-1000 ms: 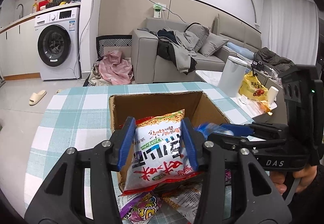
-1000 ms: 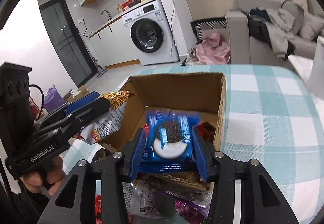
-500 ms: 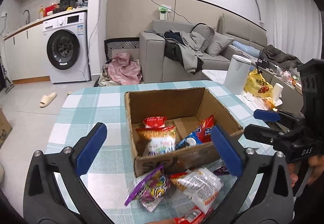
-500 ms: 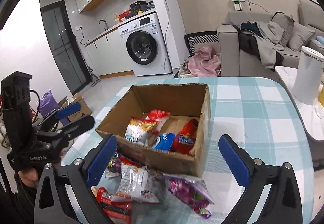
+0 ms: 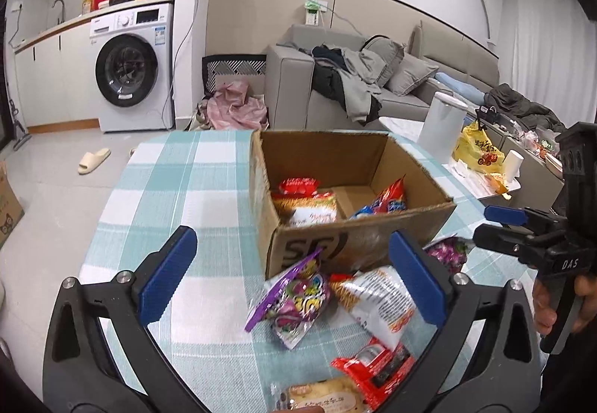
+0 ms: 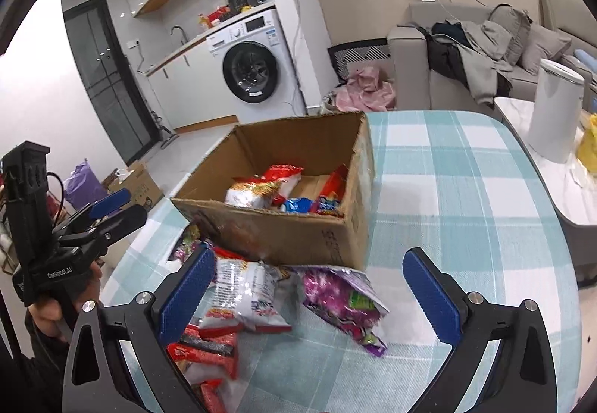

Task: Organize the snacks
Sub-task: 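Move both open tools down to the snack pile beside the box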

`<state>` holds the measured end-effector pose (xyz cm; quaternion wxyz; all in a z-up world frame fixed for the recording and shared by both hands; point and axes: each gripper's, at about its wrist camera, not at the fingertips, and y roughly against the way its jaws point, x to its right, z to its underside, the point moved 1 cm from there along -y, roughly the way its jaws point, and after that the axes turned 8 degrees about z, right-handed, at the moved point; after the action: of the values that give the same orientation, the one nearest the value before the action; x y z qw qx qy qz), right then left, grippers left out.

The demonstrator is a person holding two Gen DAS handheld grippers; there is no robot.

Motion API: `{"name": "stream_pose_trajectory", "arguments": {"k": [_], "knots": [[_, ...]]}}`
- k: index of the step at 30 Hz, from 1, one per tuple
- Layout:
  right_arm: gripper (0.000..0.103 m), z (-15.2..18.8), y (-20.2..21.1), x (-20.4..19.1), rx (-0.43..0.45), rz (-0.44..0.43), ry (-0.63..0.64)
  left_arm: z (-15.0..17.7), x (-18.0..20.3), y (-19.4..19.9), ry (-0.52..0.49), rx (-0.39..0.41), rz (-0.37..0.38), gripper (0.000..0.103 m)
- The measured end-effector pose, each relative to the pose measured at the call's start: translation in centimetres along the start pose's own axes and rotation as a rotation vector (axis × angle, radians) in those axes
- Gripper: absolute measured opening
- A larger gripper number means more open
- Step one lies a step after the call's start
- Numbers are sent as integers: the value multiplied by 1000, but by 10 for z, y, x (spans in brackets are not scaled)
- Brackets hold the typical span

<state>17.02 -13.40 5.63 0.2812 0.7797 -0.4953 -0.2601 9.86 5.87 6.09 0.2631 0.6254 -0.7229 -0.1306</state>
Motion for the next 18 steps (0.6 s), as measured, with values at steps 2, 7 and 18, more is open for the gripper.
{"name": "stream_pose_trajectory", "arguments": {"k": [2, 7, 18], "knots": [[102, 5, -3, 3, -16, 23, -2, 3, -3, -3, 7, -11, -7, 102], [102, 13, -11, 7, -47, 53, 5, 8, -10, -12, 28, -37, -18, 102], [102, 21, -27, 23, -102, 89, -17, 19, -12, -38, 38, -106, -33, 102]]}}
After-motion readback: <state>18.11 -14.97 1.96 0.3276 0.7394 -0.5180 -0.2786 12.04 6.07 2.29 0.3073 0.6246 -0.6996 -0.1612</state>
